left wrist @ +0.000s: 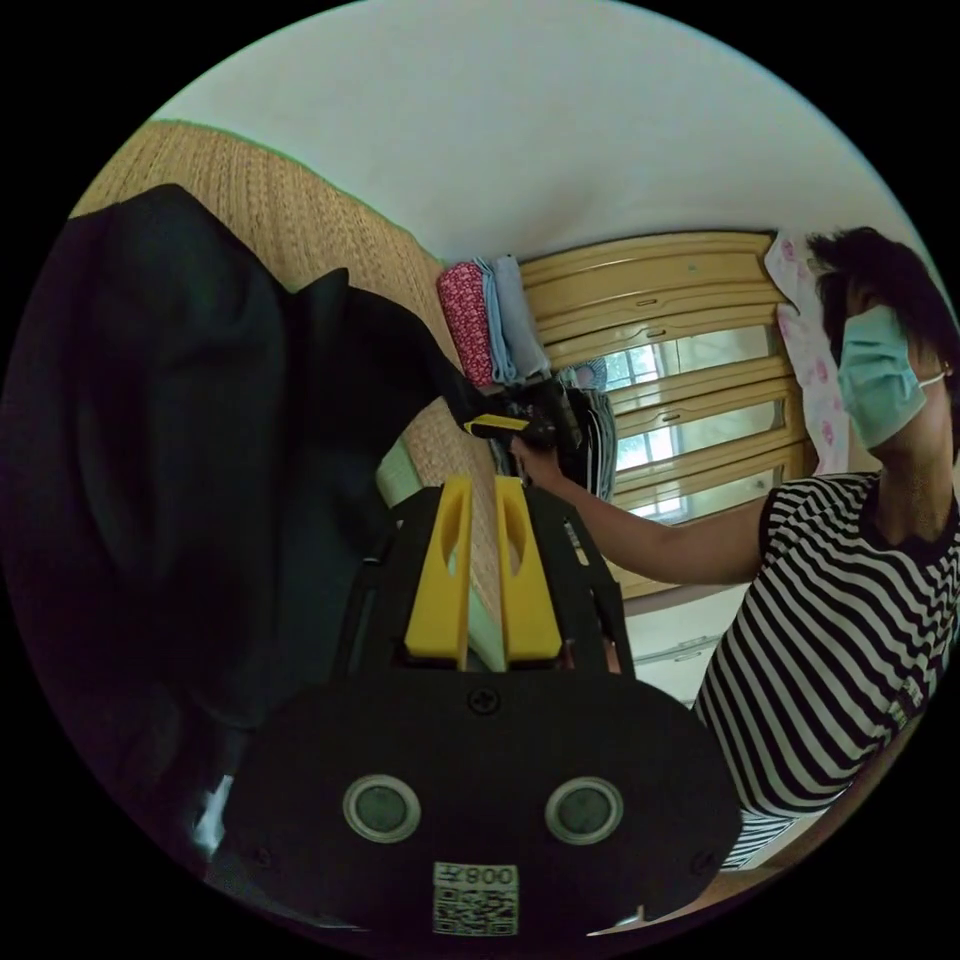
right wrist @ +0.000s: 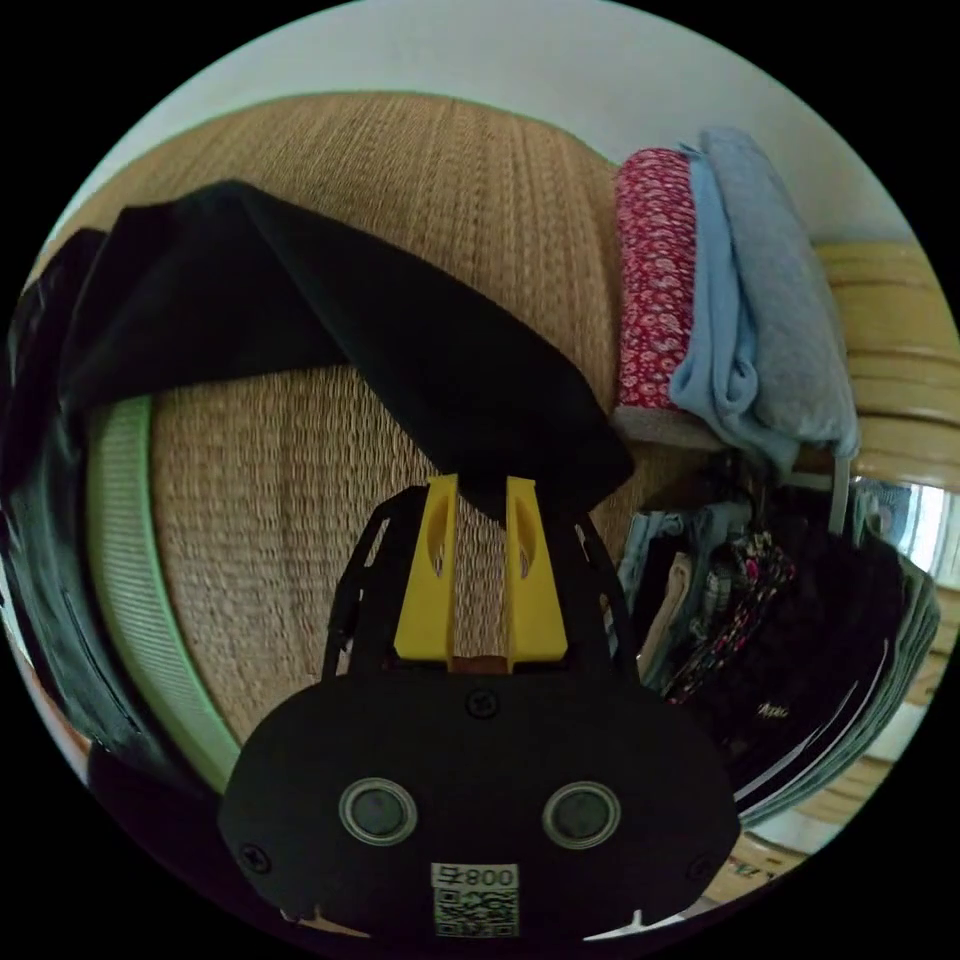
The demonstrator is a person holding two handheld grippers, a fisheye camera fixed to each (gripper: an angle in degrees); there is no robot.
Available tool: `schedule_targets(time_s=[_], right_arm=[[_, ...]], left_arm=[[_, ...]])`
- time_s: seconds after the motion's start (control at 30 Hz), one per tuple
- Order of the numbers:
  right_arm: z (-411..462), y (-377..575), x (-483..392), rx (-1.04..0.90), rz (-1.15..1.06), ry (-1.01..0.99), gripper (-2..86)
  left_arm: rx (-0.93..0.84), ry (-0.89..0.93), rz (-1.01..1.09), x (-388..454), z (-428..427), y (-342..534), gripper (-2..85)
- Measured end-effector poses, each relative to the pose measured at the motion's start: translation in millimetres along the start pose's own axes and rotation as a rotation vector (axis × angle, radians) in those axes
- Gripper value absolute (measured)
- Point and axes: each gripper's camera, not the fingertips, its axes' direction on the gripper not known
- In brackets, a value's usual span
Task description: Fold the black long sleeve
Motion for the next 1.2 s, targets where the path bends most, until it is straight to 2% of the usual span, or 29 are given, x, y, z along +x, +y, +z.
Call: schedule_targets(time_s=[0.13, 0.27, 0.37, 0.43, 0.6, 0.63, 0.77, 0.83, 0.9, 1.03, 1.2], right_arm=[[6, -3, -6, 0.010, -0.072, 0.071, 1.9], [-1, 0, 6, 0.013, -0.078, -0.014, 0.8], [-30, 12, 23, 0.078, -0.048, -0.340, 0.4], [-58, 24, 29, 0.160, -0.070, -0.651, 0.3], [-83, 33, 22, 0.237, -0.142, -1.013, 0.3], [-83, 32, 22, 0.248, -0.162, -1.073, 0.3], [-79, 31, 29, 0.268, -0.153, -1.168, 0.2], [-78, 32, 37, 0.289, -0.168, -1.284, 0.2], [-81, 33, 39, 0.289, -0.187, -1.297, 0.2], [-87, 32, 40, 0.281, -0.231, -1.365, 0.2], [-100, 27, 38, 0.293, -0.274, -1.422, 0.2]], left_arm=[[-0.061, 0.007, 0.005, 4, 24, -11, 3.3], [-0.144, 0.013, 0.027, 7, 50, -19, 4.2], [-0.182, 0.041, 0.036, 10, 71, -25, 7.6], [-0.190, 0.053, 0.048, 15, 82, -28, 10.7], [-0.234, 0.004, 0.136, 43, 103, -33, 14.4], [-0.225, -0.061, 0.149, 49, 102, -32, 14.6], [-0.157, -0.213, 0.156, 63, 83, -26, 15.9], [-0.138, -0.300, 0.163, 67, 73, -22, 16.6], [-0.114, -0.342, 0.166, 70, 63, -20, 16.7], [-0.093, -0.295, 0.279, 87, 48, -22, 13.4], [-0.031, -0.186, 0.276, 103, 17, -11, 5.1]])
